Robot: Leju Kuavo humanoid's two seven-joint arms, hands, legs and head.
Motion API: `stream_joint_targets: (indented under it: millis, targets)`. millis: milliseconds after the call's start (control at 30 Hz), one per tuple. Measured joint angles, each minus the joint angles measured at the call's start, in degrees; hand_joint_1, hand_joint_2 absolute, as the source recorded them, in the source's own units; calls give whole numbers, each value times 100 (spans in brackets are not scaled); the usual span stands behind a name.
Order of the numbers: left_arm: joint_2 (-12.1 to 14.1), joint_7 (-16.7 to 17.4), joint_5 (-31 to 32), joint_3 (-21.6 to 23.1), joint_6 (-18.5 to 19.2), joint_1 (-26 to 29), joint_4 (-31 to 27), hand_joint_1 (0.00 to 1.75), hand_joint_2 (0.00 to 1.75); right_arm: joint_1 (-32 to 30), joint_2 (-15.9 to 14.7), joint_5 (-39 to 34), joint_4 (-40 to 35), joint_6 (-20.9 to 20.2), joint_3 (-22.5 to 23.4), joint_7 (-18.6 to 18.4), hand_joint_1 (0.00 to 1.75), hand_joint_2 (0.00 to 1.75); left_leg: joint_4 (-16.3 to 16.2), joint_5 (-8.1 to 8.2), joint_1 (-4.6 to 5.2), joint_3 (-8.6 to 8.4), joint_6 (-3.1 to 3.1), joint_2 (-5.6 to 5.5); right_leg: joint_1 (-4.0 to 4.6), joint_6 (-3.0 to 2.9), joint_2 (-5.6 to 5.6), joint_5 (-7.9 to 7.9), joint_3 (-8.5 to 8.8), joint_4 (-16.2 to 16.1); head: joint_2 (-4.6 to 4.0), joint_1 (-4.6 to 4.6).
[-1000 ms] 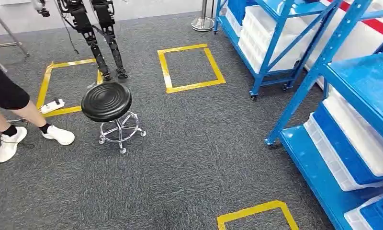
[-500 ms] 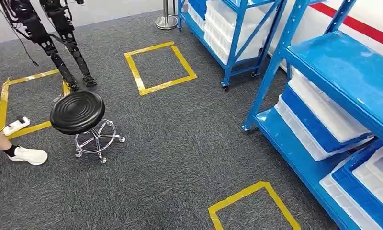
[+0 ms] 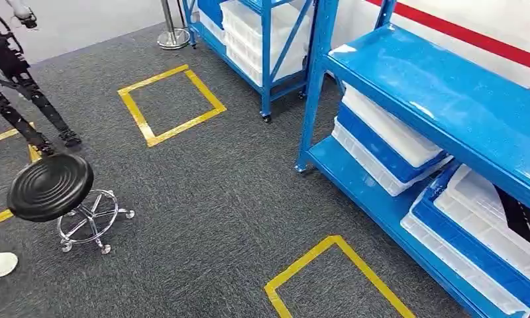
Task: Take the parts from the cabinet and place them on the table.
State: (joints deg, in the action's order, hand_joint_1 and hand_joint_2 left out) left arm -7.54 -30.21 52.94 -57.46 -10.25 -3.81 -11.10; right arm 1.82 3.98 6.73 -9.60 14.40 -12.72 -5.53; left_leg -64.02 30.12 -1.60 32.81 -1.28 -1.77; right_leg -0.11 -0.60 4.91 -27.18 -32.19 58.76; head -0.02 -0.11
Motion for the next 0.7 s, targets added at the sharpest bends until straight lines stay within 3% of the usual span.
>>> stream_joint_targets:
  millis: [33,67,100,167,200,233,267,300,333,367,400,433,467,500,533,567,600,633,700]
  targets:
    - [11,2,0,0,0,2,0,0,0,2,17,0,0,0,0,0,0,0,339,-65,-2,-149,-41,-403,-20,7,64,3,-17,-1,0,13]
    - [9,2,2,2,2,0,2,0,0,26,15,2,0,0,0,2,0,0,450,-57,-3,-157,-30,-471,60,28,118,11,-56,28,2,20]
    - [7,7,0,2,0,2,2,0,0,31,22,4,0,0,0,4,0,0,438,-58,36,-154,-20,-359,-15,64,181,32,-88,18,0,2]
    - [9,7,0,0,0,-8,-4,0,0,0,33,7,0,0,-2,7,0,0,464,-76,91,-167,-64,-241,-45,154,321,68,-136,-24,0,2]
    - [-2,4,0,0,0,-12,-4,0,0,-2,24,7,0,0,0,7,0,0,592,-140,46,-219,-110,-148,19,183,348,66,-180,-5,0,17]
    - [-2,4,0,0,0,-18,-9,0,0,-3,22,7,0,0,0,7,0,0,653,-176,52,-262,-127,-67,-9,176,37,19,-207,97,2,6]
    - [0,4,0,0,0,-9,-9,0,0,12,19,9,0,0,-2,7,0,0,688,-184,51,-278,-164,10,15,147,-230,-142,-351,363,0,45]
    - [0,7,-2,-2,0,-4,-11,0,0,20,20,9,0,0,-2,9,0,0,687,-185,65,-278,-171,118,1,128,-342,-346,-596,805,2,61]
    - [0,7,-2,-2,0,-2,-11,0,0,20,17,13,0,0,0,11,0,0,687,-178,75,-278,-174,225,-24,132,-385,-513,-831,1254,0,57]
    - [0,7,-4,-2,0,-4,-11,0,0,17,15,15,0,0,0,15,0,0,686,-171,81,-271,-174,311,-47,162,-399,-606,-1005,1592,0,57]
    - [0,7,-2,-2,0,-4,-11,0,0,5,15,15,0,0,-2,15,0,0,685,-163,81,-275,-165,403,-85,221,-416,-571,-1045,1668,2,59]
    - [0,7,-4,-2,0,-8,-11,0,0,-5,15,15,0,0,0,15,0,0,684,-152,76,-278,-148,469,-114,291,-436,-468,-940,1473,0,59]
    - [0,7,-2,0,0,-7,-11,0,0,-11,11,15,0,0,0,15,0,0,680,-135,64,-296,-122,535,-157,377,-485,-298,-723,1066,0,66]
    - [-4,4,-2,0,6,-7,-11,0,0,-10,7,15,0,0,0,15,0,0,678,-116,53,-321,-93,599,-188,451,-595,-105,-402,505,0,59]
    - [-2,2,2,0,9,-7,-13,0,0,3,7,15,0,0,0,15,0,0,670,-89,55,-359,-47,662,-222,482,-879,13,-112,6,0,68]
    - [2,0,2,0,9,-6,-20,0,0,17,17,15,0,-2,0,15,0,0,662,-56,101,-360,-8,694,-193,442,-1018,8,-113,-26,0,68]
    - [4,-2,4,0,9,-4,-20,0,0,25,20,15,0,-4,0,15,0,0,660,-37,103,-380,16,704,-152,436,-1016,26,-57,-31,0,76]
    - [4,-7,4,0,9,-7,-20,0,0,37,15,15,0,-4,0,15,0,0,656,-22,94,-409,55,750,-136,352,-910,50,-74,-42,0,39]
    - [2,-9,22,0,17,-40,-20,0,0,23,7,15,0,-11,0,15,0,0,683,-20,62,-468,102,875,-87,282,-796,36,-102,-30,2,20]
